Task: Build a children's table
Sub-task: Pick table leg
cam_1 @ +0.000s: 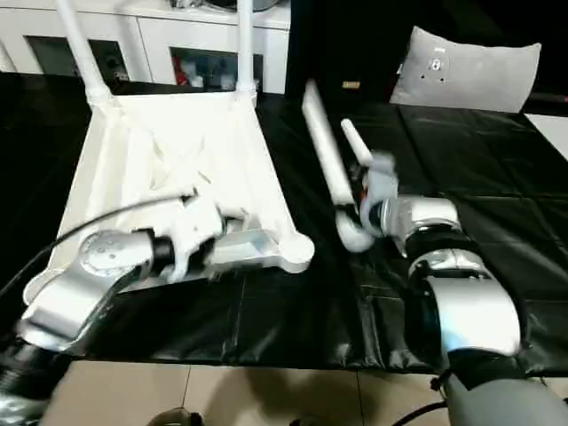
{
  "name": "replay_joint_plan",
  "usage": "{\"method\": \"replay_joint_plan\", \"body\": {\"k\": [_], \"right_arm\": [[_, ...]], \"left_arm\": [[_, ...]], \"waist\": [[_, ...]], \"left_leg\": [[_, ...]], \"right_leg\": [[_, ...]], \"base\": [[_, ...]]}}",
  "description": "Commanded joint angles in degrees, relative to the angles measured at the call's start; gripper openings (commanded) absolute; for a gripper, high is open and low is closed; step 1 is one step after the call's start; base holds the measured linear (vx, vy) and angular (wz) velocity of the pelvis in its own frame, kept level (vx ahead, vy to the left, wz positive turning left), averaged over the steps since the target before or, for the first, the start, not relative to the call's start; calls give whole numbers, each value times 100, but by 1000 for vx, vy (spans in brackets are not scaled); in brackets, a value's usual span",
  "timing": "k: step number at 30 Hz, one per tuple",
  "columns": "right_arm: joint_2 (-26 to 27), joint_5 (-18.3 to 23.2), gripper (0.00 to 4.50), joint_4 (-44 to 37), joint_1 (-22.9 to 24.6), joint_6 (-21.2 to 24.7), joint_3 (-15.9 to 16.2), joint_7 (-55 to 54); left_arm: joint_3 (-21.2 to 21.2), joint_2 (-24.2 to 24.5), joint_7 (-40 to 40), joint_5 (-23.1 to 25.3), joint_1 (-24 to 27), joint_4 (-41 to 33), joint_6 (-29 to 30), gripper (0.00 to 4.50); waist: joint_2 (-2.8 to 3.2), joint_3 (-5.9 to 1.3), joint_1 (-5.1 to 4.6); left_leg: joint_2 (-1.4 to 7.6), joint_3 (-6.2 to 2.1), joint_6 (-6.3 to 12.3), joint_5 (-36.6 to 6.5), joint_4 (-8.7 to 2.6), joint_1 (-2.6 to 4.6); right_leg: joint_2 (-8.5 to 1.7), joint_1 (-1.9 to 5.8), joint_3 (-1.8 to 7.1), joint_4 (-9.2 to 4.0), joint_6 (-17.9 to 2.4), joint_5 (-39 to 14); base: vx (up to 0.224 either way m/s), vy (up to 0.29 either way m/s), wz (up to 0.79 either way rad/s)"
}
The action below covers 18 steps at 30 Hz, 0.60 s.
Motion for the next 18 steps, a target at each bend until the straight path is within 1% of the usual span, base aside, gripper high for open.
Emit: {"method": "replay_joint_plan", "body": {"k": [1, 2, 3, 4, 5, 6, 7, 8, 9, 10, 11, 12, 13, 14, 15, 16, 17, 18], "right_arm": [[6, 331, 192, -408, 3, -165, -265, 157], [167, 674, 192, -1003, 199, -173, -450, 518], [188, 711, 192, -1075, 226, -185, -462, 566], [411, 1122, 192, -1796, 528, -232, -568, 1054], [530, 1358, 191, -2151, 701, -208, -614, 1293], [707, 1764, 191, -2631, 970, -49, -709, 1585], [832, 2064, 191, -2930, 1185, 71, -760, 1780], [883, 2186, 191, -3039, 1279, 119, -778, 1867], [937, 2314, 191, -3168, 1389, 174, -786, 1974], [1045, 2589, 191, -3425, 1594, 401, -801, 2181], [1084, 2691, 191, -3534, 1679, 491, -788, 2282], [1104, 2744, 191, -3594, 1725, 541, -778, 2337], [1125, 2796, 191, -3747, 1833, 643, -693, 2431], [1133, 2814, 191, -3802, 1871, 679, -664, 2459], [1158, 2890, 191, -4041, 2028, 843, -539, 2574], [1165, 2915, 191, -4159, 2105, 917, -457, 2641], [1174, 2955, 191, -4339, 2219, 1013, -342, 2684], [1170, 3015, 191, -4499, 2317, 1114, -250, 2695]], "left_arm": [[189, -98, 221, -124, -179, 77, -106, 450], [420, -389, 544, -289, -337, 224, -28, 450], [448, -421, 585, -306, -354, 239, -11, 450], [737, -728, 971, -493, -537, 424, 89, 450], [890, -882, 1152, -585, -638, 541, 83, 450], [1114, -1094, 1308, -777, -791, 711, 51, 450], [1343, -1290, 1421, -1000, -943, 831, 28, 450], [1460, -1383, 1475, -1124, -1021, 879, 24, 450], [1636, -1521, 1528, -1381, -1107, 902, 102, 450], [2137, -1893, 1768, -2112, -1334, 954, 240, 450], [2333, -2031, 1882, -2404, -1428, 979, 311, 450], [2435, -2100, 1950, -2557, -1480, 996, 346, 450], [2494, -2168, 1972, -2675, -1538, 1008, 373, 450], [2512, -2190, 1978, -2710, -1557, 1011, 381, 450], [2550, -2280, 1928, -2864, -1618, 984, 475, 450], [2553, -2327, 1865, -2955, -1638, 946, 539, 450], [2567, -2401, 1804, -3074, -1671, 898, 652, 450], [2572, -2469, 1794, -3169, -1705, 864, 755, 450]], "waist": [[-59, -463, 21], [-7, -465, 28], [-43, -466, 31], [-21, -453, 38], [-15, -477, 62], [-34, -485, 61], [-25, -480, 83], [-26, -482, 87], [-41, -491, 104], [-44, -472, 132], [-40, -473, 155], [-51, -472, 187], [-80, -459, 192], [-66, -462, 214], [-91, -441, 200], [-81, -431, 213], [-86, -432, 216], [-106, -433, 221]], "left_leg": [[180, -12, 213, -619, -310, 107], [181, -26, 222, -601, -310, 109], [180, -12, 269, -604, -300, 100], [159, -1, 333, -600, -307, 90], [177, -20, 352, -591, -292, 104], [184, -42, 429, -507, -307, 91], [175, -34, 487, -491, -305, 97], [180, -37, 505, -502, -306, 101], [200, -51, 512, -490, -311, 112], [179, -27, 462, -536, -305, 109], [179, -27, 440, -567, -299, 110], [193, -41, 404, -625, -304, 118], [180, -40, 394, -644, -316, 102], [187, -45, 383, -677, -315, 120], [181, -39, 362, -704, -328, 113], [191, -46, 336, -734, -336, 115], [189, -49, 316, -709, -340, 116], [195, -52, 298, -669, -346, 107]], "right_leg": [[-385, 320, 230, -349, -1353, -164], [-386, 319, 225, -338, -1366, -164], [-389, 334, 233, -349, -1359, -74], [-358, 344, 235, -369, -1321, 0], [-388, 352, 235, -342, -1325, 81], [-394, 368, 219, -340, -1342, 144], [-394, 367, 224, -355, -1362, 161], [-398, 365, 222, -361, -1378, 155], [-413, 353, 207, -363, -1449, 78], [-414, 355, 211, -378, -1514, -57], [-419, 358, 212, -387, -1551, -88], [-424, 346, 202, -399, -1576, -209], [-412, 348, 201, -407, -1490, -361], [-424, 337, 198, -421, -1441, -467], [-419, 333, 202, -451, -1331, -666], [-428, 323, 207, -468, -1221, -832], [-429, 333, 203, -469, -1185, -869], [-434, 331, 207, -478, -1122, -892]], "base": [[0, 0, 0], [0, 0, 0], [0, 0, 0], [0, 0, 0], [0, 0, 0], [0, 0, 0], [0, 0, 0], [0, 0, 0], [0, 0, 0], [0, 0, 0], [0, 0, 0], [0, 0, 0], [0, 0, 0], [0, 0, 0], [0, 0, 0], [0, 0, 0], [0, 0, 0], [0, 0, 0]]}}
